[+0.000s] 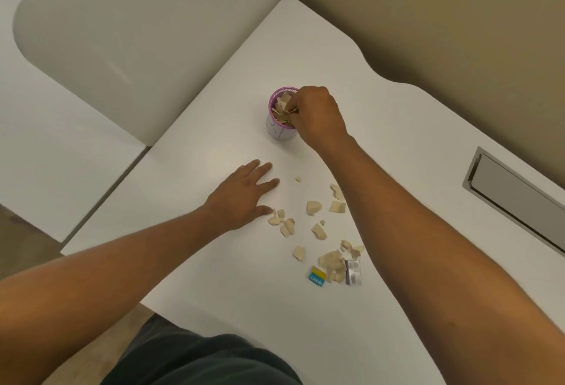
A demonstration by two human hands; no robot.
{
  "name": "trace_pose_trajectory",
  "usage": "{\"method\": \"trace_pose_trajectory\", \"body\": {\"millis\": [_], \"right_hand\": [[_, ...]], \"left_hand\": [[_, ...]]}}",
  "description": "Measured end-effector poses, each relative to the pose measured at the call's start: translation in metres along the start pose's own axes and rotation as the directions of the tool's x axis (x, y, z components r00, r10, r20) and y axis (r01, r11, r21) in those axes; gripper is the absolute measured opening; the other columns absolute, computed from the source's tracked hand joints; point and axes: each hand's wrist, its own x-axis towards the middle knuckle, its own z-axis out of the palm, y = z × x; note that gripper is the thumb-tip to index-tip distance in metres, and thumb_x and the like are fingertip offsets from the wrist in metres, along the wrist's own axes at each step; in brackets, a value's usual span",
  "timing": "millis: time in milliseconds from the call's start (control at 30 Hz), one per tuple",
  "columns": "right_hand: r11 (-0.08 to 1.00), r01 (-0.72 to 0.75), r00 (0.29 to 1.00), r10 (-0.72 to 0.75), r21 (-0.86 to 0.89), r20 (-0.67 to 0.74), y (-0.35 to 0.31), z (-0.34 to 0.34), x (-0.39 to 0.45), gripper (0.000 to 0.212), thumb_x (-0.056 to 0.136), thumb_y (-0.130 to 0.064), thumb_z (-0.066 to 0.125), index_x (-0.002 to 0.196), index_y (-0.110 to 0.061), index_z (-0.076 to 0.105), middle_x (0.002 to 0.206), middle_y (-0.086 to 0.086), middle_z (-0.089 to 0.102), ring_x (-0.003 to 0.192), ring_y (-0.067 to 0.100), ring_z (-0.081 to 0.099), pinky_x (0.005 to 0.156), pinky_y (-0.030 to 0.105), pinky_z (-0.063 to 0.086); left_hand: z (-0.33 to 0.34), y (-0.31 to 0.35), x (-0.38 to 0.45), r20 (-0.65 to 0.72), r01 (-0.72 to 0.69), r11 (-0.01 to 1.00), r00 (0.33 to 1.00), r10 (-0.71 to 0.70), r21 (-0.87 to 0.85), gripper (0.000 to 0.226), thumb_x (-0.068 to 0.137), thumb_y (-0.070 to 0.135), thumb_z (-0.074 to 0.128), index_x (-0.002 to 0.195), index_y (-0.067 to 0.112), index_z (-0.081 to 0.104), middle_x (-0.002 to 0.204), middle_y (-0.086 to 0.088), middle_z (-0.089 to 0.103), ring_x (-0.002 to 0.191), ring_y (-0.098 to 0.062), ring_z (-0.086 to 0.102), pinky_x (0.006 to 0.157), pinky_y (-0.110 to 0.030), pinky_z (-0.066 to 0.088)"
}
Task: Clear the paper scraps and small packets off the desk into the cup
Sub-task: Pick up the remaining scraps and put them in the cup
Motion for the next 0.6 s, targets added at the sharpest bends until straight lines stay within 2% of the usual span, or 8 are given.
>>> {"method": "trace_pose_trajectory", "body": {"millis": [67, 167, 300, 400, 500, 533, 600], "right_hand": [[0.999, 0.03, 0.998, -0.027, -0.035, 0.064, -0.003, -0.002, 0.005, 0.022, 0.085, -0.014, 0.069, 0.105, -0.017, 0.077, 0.106, 0.01, 0.073, 0.097, 0.03, 0.069, 0.085, 0.036, 0.058], [0.999, 0.003, 0.996, -0.007, 0.046, 0.092, -0.004, -0.013, 0.005, 0.029, 0.081, -0.017, 0.078, 0.11, -0.022, 0.077, 0.116, 0.007, 0.073, 0.105, 0.027, 0.068, 0.091, 0.036, 0.057], [0.988, -0.041, 0.998, 0.032, 0.147, 0.061, 0.007, -0.038, -0.006, 0.029, 0.079, -0.017, 0.084, 0.107, -0.022, 0.079, 0.119, 0.005, 0.071, 0.104, 0.024, 0.068, 0.085, 0.032, 0.055], [0.966, -0.132, 0.991, 0.137, 0.223, -0.009, 0.041, -0.05, -0.029, 0.021, 0.088, -0.015, 0.075, 0.108, -0.021, 0.077, 0.119, 0.001, 0.071, 0.104, 0.019, 0.066, 0.083, 0.027, 0.048], [0.926, -0.262, 0.956, 0.287, 0.272, -0.056, 0.103, -0.032, -0.07, 0.021, 0.097, -0.015, 0.06, 0.111, -0.019, 0.074, 0.121, 0.003, 0.069, 0.109, 0.02, 0.066, 0.089, 0.026, 0.048], [0.92, -0.312, 0.943, 0.33, 0.238, -0.039, 0.124, -0.018, -0.086, 0.024, 0.099, -0.017, 0.055, 0.118, -0.019, 0.07, 0.127, 0.005, 0.066, 0.116, 0.024, 0.062, 0.094, 0.029, 0.047], [0.882, -0.448, 0.894, 0.44, 0.143, 0.086, 0.155, 0.014, -0.116, 0.038, 0.103, -0.03, 0.048, 0.139, -0.018, 0.054, 0.144, 0.011, 0.051, 0.132, 0.035, 0.048, 0.106, 0.04, 0.041]], "left_hand": [[-0.001, -0.001, 0.0, 0.019, -0.006, 1.0, 1.0, 0.006, 0.008, 0.075, 0.096, 0.061, 0.054, 0.159, 0.027, 0.032, 0.172, -0.007, 0.014, 0.158, -0.032, 0.012, 0.128, -0.049, 0.021], [-0.004, 0.003, 0.001, 0.025, 0.002, 1.0, 1.0, -0.002, 0.003, 0.075, 0.095, 0.061, 0.055, 0.157, 0.024, 0.035, 0.171, -0.009, 0.017, 0.158, -0.034, 0.014, 0.127, -0.05, 0.022], [-0.012, 0.008, 0.003, -0.039, 0.008, 0.999, 0.999, -0.009, -0.031, 0.053, 0.096, 0.049, 0.061, 0.141, 0.02, 0.058, 0.159, -0.011, 0.042, 0.149, -0.034, 0.035, 0.12, -0.049, 0.037], [-0.02, 0.012, 0.004, -0.098, 0.015, 0.996, 0.995, -0.024, -0.092, 0.043, 0.095, 0.041, 0.065, 0.132, 0.019, 0.064, 0.146, -0.007, 0.054, 0.135, -0.032, 0.051, 0.105, -0.046, 0.05], [-0.024, 0.021, 0.006, -0.089, 0.017, 0.992, 0.996, -0.028, -0.125, 0.06, 0.089, 0.053, 0.067, 0.14, 0.024, 0.055, 0.151, -0.005, 0.045, 0.133, -0.031, 0.048, 0.1, -0.046, 0.052], [-0.023, 0.026, 0.007, -0.056, 0.019, 0.994, 0.998, -0.025, -0.11, 0.072, 0.085, 0.06, 0.068, 0.146, 0.027, 0.047, 0.157, -0.005, 0.038, 0.134, -0.032, 0.045, 0.1, -0.047, 0.052], [-0.019, 0.038, 0.009, 0.035, 0.006, 1.0, 0.999, -0.006, -0.011, 0.098, 0.077, 0.075, 0.065, 0.156, 0.032, 0.027, 0.166, -0.007, 0.02, 0.135, -0.035, 0.04, 0.101, -0.049, 0.05]]}}
